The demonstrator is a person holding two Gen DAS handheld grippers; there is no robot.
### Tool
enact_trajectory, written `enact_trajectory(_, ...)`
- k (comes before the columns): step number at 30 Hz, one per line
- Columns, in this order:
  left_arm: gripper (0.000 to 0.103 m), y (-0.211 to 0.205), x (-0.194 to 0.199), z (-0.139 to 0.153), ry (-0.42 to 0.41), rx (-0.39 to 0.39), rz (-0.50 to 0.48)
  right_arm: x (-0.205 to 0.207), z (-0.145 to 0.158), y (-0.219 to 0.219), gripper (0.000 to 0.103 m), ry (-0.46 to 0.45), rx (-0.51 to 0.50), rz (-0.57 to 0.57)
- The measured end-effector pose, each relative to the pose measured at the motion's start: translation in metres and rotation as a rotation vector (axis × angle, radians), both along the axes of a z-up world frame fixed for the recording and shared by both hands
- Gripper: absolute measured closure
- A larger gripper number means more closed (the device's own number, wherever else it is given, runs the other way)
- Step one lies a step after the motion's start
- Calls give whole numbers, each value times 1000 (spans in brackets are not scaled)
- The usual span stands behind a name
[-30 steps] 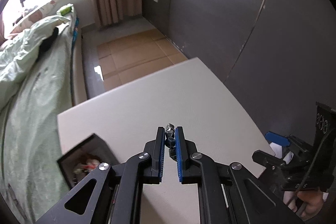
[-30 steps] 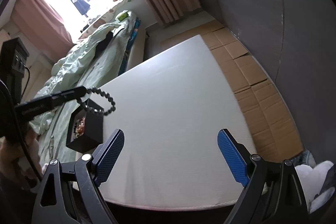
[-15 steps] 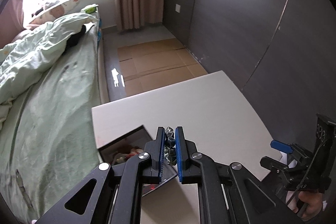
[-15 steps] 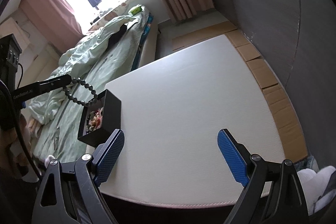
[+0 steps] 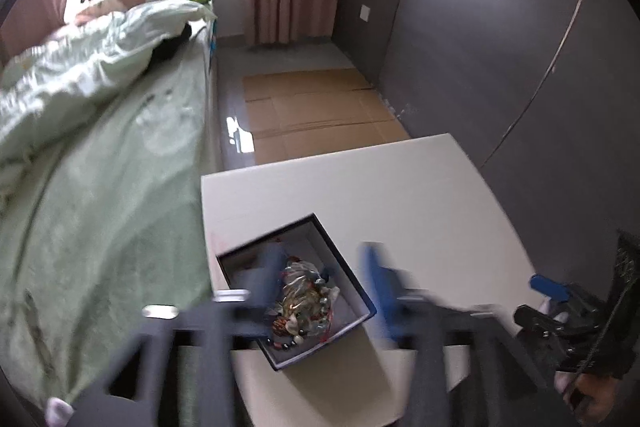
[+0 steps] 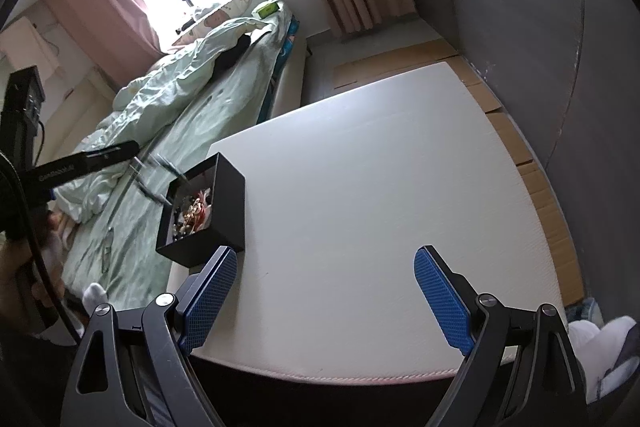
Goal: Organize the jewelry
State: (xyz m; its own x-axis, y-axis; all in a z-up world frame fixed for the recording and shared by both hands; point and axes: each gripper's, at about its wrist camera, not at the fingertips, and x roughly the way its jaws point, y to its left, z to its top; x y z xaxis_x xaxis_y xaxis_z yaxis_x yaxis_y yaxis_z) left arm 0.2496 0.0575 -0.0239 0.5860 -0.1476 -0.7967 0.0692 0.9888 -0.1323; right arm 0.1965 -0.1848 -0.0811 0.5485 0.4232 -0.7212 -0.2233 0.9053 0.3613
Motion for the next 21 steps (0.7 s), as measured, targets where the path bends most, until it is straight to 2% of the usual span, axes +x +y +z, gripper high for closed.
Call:
enact_trajectory(1,26,3,-4,1,-20,-8,6,-1,1,1,12,1,-2,1)
enact_trajectory(3,26,7,-13,5,-47,-15,8,-2,3,3,12,-1,-4,4)
enact_trajectory(15,26,21,-63,16,-93,-71,40,-15,19,18,12,-25,-5,33)
enact_trajectory(21,14,17,-91,26,-142,-82,44,-30,34,24,12,-59,-20,42)
